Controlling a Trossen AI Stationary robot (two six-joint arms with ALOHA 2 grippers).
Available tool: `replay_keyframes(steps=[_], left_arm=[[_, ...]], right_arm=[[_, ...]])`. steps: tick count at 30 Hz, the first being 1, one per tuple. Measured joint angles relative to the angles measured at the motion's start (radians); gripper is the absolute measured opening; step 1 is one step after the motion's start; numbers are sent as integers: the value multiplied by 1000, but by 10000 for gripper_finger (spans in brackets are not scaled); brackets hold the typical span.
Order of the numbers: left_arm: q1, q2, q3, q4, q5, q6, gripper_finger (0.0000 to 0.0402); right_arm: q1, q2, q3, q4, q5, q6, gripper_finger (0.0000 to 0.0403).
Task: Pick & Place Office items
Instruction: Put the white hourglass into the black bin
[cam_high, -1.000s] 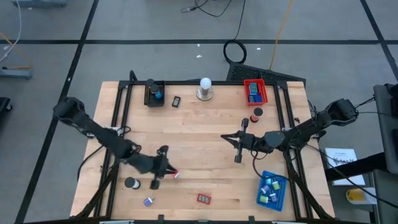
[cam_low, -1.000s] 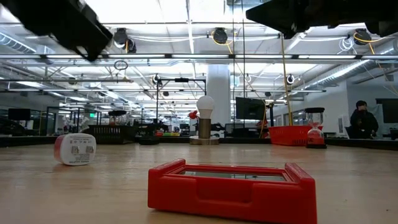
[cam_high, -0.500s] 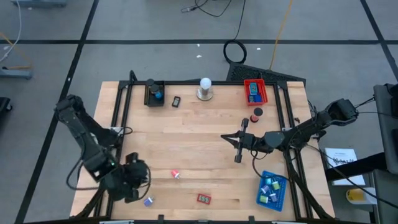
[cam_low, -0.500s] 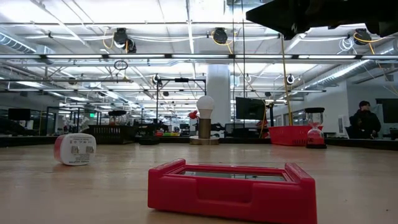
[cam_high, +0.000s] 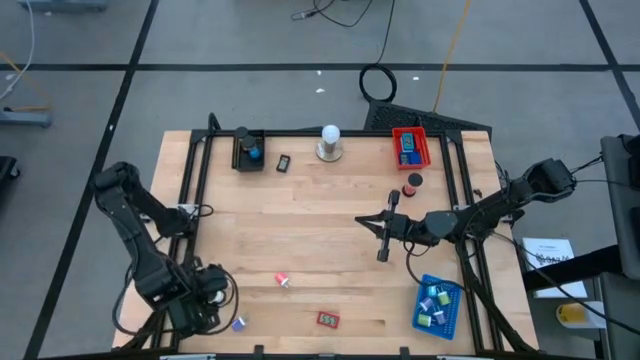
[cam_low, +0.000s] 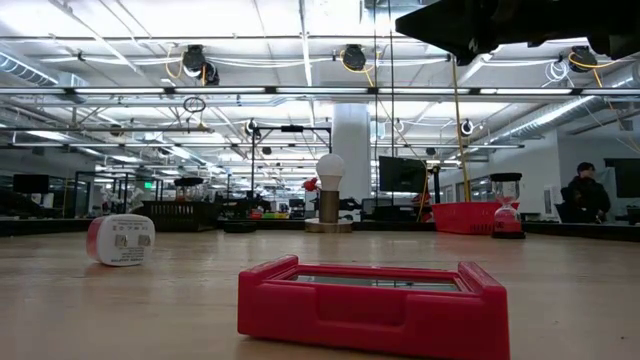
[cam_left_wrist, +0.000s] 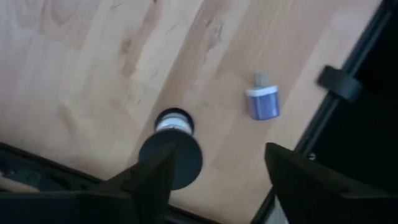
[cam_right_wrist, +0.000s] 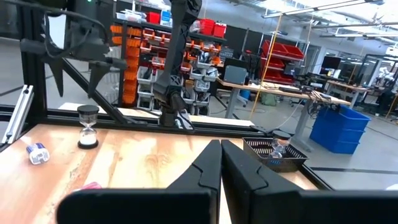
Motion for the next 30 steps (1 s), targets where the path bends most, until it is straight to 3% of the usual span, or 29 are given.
replay_keyframes(steps=[7,12,20,30], left_arm=[[2,69,-6,-47,13,-23,326],[2,120,-8,-51,19,-47,348],[1,177,-9,-67,78,-48,321],[-8,181,-10,-69,109,-47,258]], right_arm=[[0,0,0,-6,0,0,1],[0,0,0,-6,0,0,1],[0,0,0,-7,0,0,1],[0,0,0,-12,0,0,2]])
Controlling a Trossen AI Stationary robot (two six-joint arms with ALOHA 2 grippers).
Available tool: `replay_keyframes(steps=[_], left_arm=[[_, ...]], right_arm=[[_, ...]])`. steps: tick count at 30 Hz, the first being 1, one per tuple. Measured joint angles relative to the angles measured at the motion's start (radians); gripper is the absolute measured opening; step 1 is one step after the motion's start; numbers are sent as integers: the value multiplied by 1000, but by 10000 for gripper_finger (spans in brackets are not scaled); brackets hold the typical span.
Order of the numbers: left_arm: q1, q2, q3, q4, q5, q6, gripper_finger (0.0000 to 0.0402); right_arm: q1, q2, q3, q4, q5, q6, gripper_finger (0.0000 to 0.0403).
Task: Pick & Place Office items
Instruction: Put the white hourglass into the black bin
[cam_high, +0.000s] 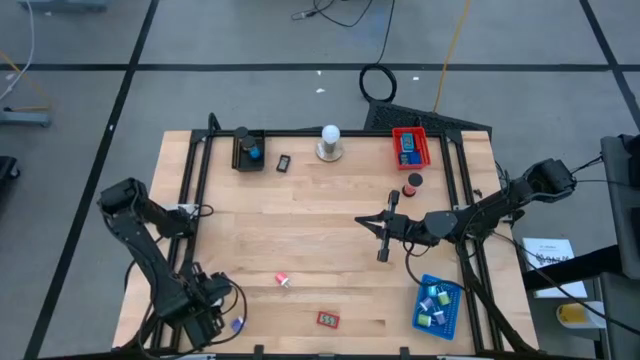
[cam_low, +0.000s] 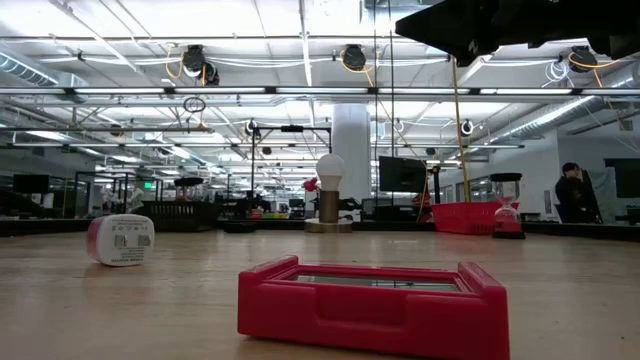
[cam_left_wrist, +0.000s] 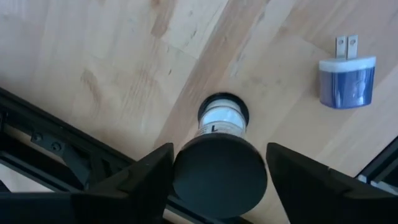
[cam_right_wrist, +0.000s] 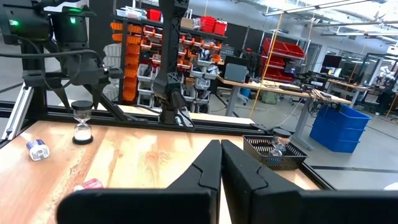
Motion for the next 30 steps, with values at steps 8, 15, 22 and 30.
replay_keyframes(steps=[8,15,22,30], left_arm=[[-5,0,0,1,-2,-18,245],[-6,0,-1,2,-9,-10,301],[-13,0,-87,89,33,1,303],[-13,-1,-101,97,34,59,219]], right_arm=[[0,0,0,-1,0,0,2],[0,0,0,-1,0,0,2],[0,0,0,-1,0,0,2],[0,0,0,-2,0,0,1]])
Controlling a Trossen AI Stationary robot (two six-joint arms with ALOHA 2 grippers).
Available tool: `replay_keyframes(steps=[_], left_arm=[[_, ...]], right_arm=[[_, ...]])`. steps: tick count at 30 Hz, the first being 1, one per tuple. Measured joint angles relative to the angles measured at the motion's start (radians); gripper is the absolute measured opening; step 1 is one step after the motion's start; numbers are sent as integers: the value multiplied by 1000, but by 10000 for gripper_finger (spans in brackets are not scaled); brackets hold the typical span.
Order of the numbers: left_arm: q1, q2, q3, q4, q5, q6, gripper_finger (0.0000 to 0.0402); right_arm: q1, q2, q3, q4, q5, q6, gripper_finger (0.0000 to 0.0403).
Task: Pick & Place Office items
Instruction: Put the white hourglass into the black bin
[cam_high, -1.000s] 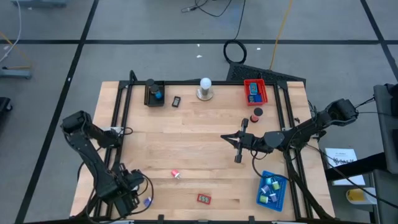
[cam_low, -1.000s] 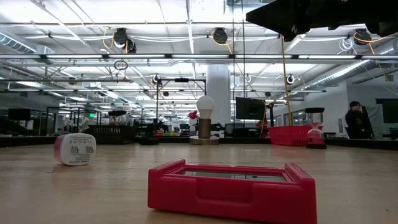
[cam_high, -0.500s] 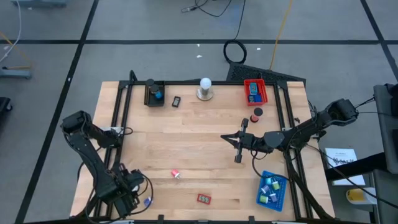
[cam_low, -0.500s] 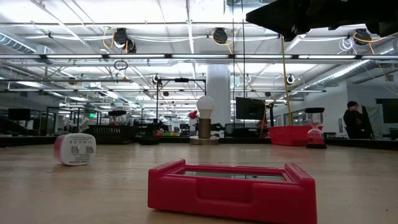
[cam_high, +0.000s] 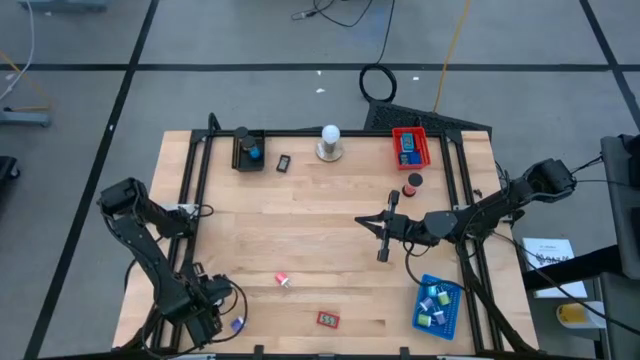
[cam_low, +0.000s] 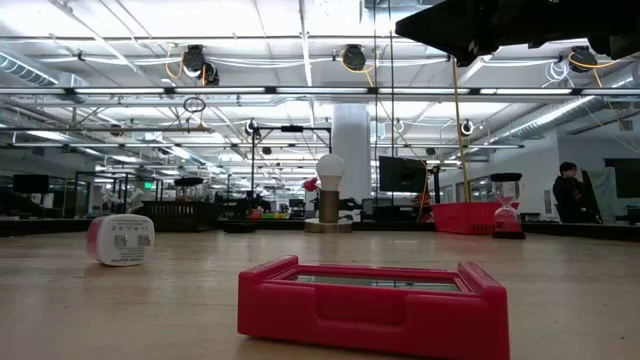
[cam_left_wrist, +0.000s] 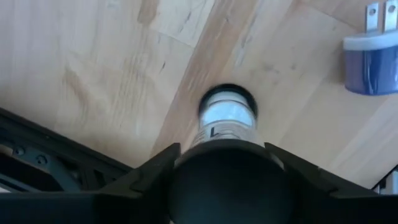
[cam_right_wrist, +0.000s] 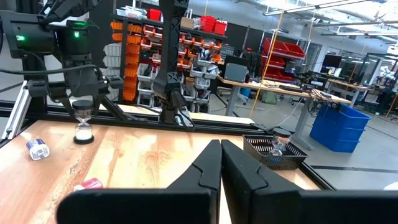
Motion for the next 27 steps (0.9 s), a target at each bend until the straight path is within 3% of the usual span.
replay_keyframes(steps=[4,9,13,17,22,27], left_arm=[[32,-6,0,-6,-5,54,204],[173,-85,9,-88,-118,205,204],[381,-194,11,-209,-215,411,204],[670,-286,-9,-258,-306,628,204],[1016,-330,-75,-190,-334,874,204],[1249,-329,-165,-23,-315,1067,204]], right_arm=[[0,0,0,0,0,0,1],[0,0,0,0,0,0,1],[0,0,0,0,0,0,1],[0,0,0,0,0,0,1],[0,0,0,-1,0,0,1],[0,0,0,-1,0,-1,1]])
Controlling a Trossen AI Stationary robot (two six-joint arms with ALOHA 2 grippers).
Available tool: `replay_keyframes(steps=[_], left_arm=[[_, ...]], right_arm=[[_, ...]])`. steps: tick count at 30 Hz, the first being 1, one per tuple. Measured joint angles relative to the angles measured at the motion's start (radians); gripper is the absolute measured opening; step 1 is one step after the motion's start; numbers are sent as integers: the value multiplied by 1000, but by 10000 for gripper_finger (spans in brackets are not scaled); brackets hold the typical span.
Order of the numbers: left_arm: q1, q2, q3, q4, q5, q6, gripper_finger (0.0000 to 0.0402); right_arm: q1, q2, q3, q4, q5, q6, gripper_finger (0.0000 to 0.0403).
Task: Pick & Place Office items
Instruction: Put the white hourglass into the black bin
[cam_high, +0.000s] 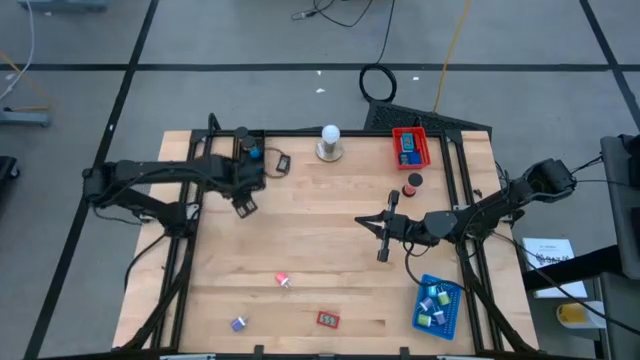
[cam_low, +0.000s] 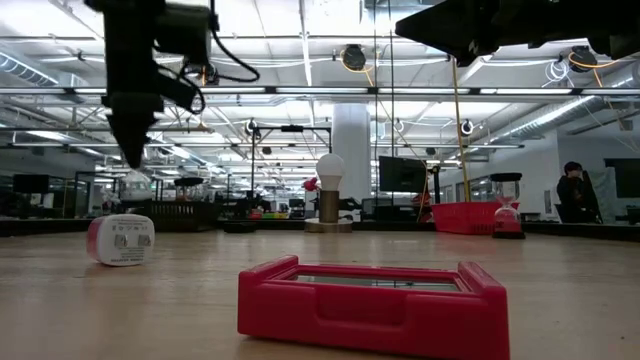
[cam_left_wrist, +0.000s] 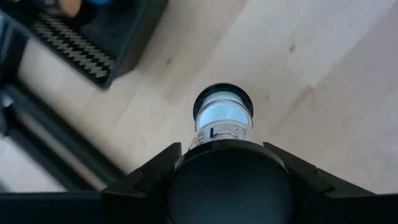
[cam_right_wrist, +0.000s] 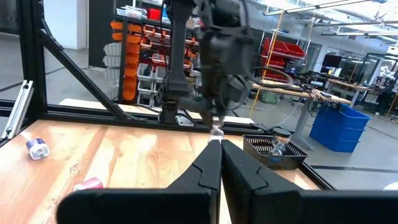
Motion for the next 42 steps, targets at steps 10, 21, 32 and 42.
replay_keyframes(steps=[10,21,32,42], left_arm=[[266,0,-34,89,86,131,204],[298,9,-106,195,163,87,204],[310,-7,-109,187,167,113,302],[263,-131,-43,66,114,108,297]], right_arm=[[0,0,0,-8,0,0,1],[0,0,0,-16,0,0,1],[0,0,0,-15,0,0,1],[0,0,0,-16,0,0,1]])
